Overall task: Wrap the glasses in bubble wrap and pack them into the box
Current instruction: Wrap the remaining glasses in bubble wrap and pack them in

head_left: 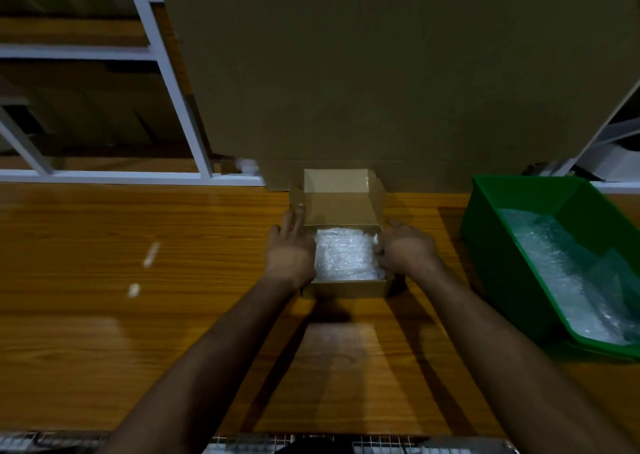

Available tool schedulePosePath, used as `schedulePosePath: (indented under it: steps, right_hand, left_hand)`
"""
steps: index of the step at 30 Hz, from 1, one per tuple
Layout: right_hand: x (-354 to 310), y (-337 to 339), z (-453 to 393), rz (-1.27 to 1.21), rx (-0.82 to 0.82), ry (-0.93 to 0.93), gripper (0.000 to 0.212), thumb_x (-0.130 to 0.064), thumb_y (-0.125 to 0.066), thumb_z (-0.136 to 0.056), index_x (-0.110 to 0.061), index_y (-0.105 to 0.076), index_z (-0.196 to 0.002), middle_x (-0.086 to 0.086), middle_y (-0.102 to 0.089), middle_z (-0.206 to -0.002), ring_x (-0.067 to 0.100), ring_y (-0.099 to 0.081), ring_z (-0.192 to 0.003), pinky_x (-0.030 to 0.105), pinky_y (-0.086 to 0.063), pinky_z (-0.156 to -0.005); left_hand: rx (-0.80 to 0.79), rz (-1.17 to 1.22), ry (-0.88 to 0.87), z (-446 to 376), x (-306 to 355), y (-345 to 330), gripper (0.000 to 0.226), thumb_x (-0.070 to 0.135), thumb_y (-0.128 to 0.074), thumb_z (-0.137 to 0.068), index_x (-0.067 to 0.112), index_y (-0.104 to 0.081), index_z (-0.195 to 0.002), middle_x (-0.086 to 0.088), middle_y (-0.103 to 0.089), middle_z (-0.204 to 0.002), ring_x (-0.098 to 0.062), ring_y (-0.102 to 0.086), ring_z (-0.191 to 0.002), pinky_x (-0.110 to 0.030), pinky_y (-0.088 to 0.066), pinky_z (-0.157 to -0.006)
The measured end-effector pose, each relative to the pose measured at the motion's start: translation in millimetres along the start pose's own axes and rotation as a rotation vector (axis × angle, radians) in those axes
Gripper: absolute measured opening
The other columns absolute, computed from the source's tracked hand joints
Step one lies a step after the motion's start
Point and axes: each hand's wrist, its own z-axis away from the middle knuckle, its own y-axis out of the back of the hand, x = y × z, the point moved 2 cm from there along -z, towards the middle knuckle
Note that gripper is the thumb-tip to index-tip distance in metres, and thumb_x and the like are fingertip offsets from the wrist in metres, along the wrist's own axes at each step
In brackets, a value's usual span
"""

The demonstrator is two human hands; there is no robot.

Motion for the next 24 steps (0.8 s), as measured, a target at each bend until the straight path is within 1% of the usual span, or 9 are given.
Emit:
schedulePosePath:
  steps: [2,3,5,8,11,14,18,21,24]
  right_hand:
    - [-5,-3,5,-0.042,0.080,-0.040,0.035,-0.032,-0.075,-0.083,-0.022,-0.066,-0.115,0.002,-0.054,-0.130,0.023,-0.062,-0.106,0.033,-0.050,-0.072]
    - [-9,-5,7,-0.052,0.094,-0.050,0.037,-0.031,-0.078,-0.081,-0.021,-0.065,-0.114,0.002,-0.055,-0.128,0.023,-0.063,-0.106,0.033,-0.050,-0.072]
    - [-13,-10,9,-0.048,0.093,-0.044,0.036,-0.031,-0.077,-0.083,-0.020,-0.065,-0.116,0.003,-0.054,-0.130,0.024,-0.062,-0.110,0.034,-0.050,-0.074]
    - [-8,-10,6,-0.038,0.025,-0.023,0.040,-0.035,-0.075,-0.084,-0.024,-0.064,-0.120,0.003,-0.049,-0.136,0.026,-0.057,-0.117,0.037,-0.049,-0.078]
    - [1,-13,1,-0.026,-0.065,0.024,0.043,-0.042,-0.073,-0.081,-0.028,-0.065,-0.122,0.001,-0.040,-0.148,0.025,-0.054,-0.122,0.036,-0.044,-0.074]
    - [5,-15,3,-0.120,0.044,-0.014,0.036,-0.036,-0.073,-0.081,-0.026,-0.067,-0.115,-0.001,-0.049,-0.136,0.021,-0.059,-0.109,0.032,-0.048,-0.071]
    - [5,-10,9,-0.151,0.250,-0.045,0.024,-0.025,-0.069,-0.088,-0.025,-0.068,-0.112,-0.002,-0.054,-0.132,0.018,-0.063,-0.096,0.033,-0.057,-0.072]
    - [5,-15,12,-0.121,0.201,-0.014,0.024,-0.029,-0.067,-0.089,-0.026,-0.068,-0.113,-0.001,-0.054,-0.126,0.017,-0.061,-0.094,0.033,-0.055,-0.072]
    - [4,-25,15,-0.113,0.138,-0.001,0.028,-0.033,-0.063,-0.092,-0.026,-0.066,-0.120,0.001,-0.052,-0.129,0.020,-0.060,-0.102,0.034,-0.054,-0.077]
  left_hand:
    - [0.091,0.004,0.014,7,2,3,0.022,0.026,-0.080,-0.066,0.017,-0.074,-0.085,-0.019,-0.035,-0.156,-0.040,-0.033,-0.138,-0.047,-0.040,-0.094]
    - [0.137,0.009,0.008,8,2,1,0.018,0.024,-0.078,-0.067,0.016,-0.074,-0.082,-0.018,-0.040,-0.153,-0.040,-0.036,-0.136,-0.046,-0.040,-0.092]
    - [0.103,0.018,-0.011,5,1,-6,0.024,0.027,-0.067,-0.079,0.017,-0.074,-0.100,-0.015,-0.028,-0.160,-0.039,-0.024,-0.143,-0.048,-0.036,-0.101]
    - [-0.112,0.036,0.002,-3,-2,-8,0.038,0.036,-0.056,-0.088,0.020,-0.065,-0.122,-0.010,-0.008,-0.166,-0.035,-0.006,-0.149,-0.050,-0.026,-0.111]
    - [0.027,0.010,-0.011,0,-2,-12,0.026,0.030,-0.059,-0.091,0.016,-0.071,-0.108,-0.015,-0.028,-0.160,-0.039,-0.023,-0.144,-0.047,-0.034,-0.105]
    - [0.242,0.092,0.062,3,-8,-10,0.018,0.023,-0.074,-0.077,0.013,-0.074,-0.092,-0.013,-0.058,-0.133,-0.036,-0.047,-0.119,-0.041,-0.046,-0.084]
    - [0.390,0.189,0.081,2,-8,-4,0.029,0.022,-0.075,-0.079,0.018,-0.072,-0.108,-0.011,-0.062,-0.125,-0.032,-0.047,-0.110,-0.040,-0.047,-0.081]
    - [0.395,0.221,0.112,4,-10,-9,0.020,0.025,-0.070,-0.085,0.021,-0.076,-0.103,-0.011,-0.062,-0.126,-0.032,-0.045,-0.109,-0.040,-0.045,-0.082]
    - [0.269,0.228,0.135,4,-10,-16,0.019,0.033,-0.072,-0.079,0.026,-0.076,-0.096,-0.010,-0.054,-0.141,-0.033,-0.043,-0.122,-0.041,-0.043,-0.089]
